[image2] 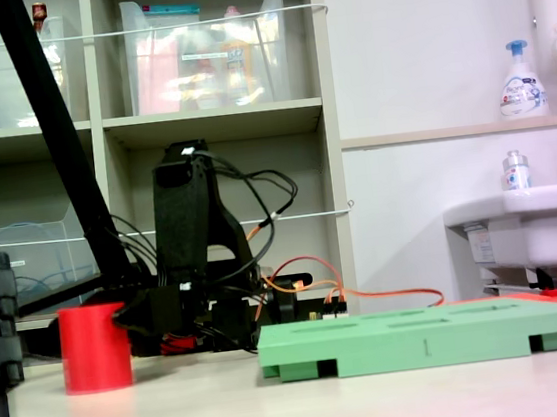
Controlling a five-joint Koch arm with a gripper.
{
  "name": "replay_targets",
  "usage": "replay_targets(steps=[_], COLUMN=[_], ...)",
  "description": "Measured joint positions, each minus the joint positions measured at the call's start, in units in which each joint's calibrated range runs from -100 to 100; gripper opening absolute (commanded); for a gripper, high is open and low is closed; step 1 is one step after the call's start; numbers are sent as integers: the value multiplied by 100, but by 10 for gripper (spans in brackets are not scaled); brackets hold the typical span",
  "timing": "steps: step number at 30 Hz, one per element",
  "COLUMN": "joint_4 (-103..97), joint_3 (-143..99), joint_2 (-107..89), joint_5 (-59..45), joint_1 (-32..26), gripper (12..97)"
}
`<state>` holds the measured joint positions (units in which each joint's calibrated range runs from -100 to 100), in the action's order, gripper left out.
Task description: Put the cylinder block into the corresponding hole
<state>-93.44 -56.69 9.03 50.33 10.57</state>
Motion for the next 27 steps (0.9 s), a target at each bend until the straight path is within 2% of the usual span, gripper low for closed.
replay_targets(steps=[4, 9, 16, 18, 20, 27], joint_4=[0, 0, 0, 0, 0, 529], joint_3=[0, -20, -225, -314, -529, -1058], joint_2=[0, 0, -164, -356, -657, -2750], joint_5=[0, 0, 0, 5, 5, 5], joint_1=[-20, -44, -49, -54, -59, -137], gripper=[464, 384, 383, 327, 277, 277])
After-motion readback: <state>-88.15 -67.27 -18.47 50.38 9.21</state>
